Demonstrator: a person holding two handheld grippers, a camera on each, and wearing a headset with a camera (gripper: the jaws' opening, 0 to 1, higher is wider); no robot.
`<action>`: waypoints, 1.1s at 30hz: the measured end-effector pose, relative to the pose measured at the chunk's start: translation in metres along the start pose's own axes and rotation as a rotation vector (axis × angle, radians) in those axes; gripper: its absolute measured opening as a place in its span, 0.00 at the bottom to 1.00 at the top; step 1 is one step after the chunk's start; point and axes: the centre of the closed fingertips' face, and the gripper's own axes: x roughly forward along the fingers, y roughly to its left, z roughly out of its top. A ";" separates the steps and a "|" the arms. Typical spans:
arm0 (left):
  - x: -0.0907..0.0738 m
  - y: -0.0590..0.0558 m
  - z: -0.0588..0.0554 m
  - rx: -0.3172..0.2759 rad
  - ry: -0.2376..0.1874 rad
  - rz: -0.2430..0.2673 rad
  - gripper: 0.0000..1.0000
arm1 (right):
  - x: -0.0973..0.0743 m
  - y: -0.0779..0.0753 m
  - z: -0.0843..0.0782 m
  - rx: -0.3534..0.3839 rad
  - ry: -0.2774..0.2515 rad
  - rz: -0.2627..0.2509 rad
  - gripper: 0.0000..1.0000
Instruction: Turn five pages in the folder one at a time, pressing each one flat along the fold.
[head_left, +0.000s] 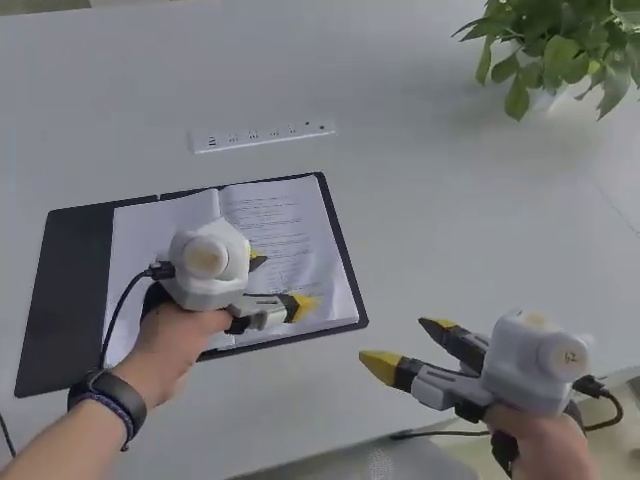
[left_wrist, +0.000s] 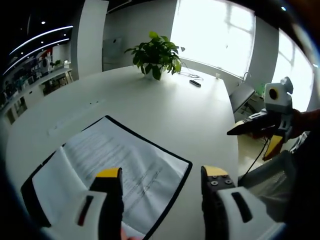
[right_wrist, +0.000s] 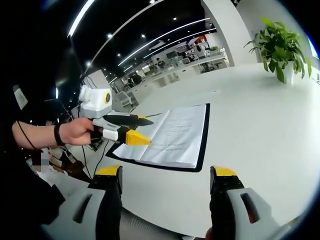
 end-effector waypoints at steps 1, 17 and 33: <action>0.007 -0.001 -0.001 0.002 0.008 -0.005 0.63 | 0.001 -0.001 0.000 0.003 0.001 0.000 0.70; 0.074 -0.001 -0.021 0.005 0.102 0.016 0.63 | 0.014 -0.008 -0.003 0.021 0.044 0.010 0.69; 0.091 0.001 -0.040 0.129 0.153 0.066 0.64 | 0.011 -0.018 -0.008 0.055 0.051 0.020 0.68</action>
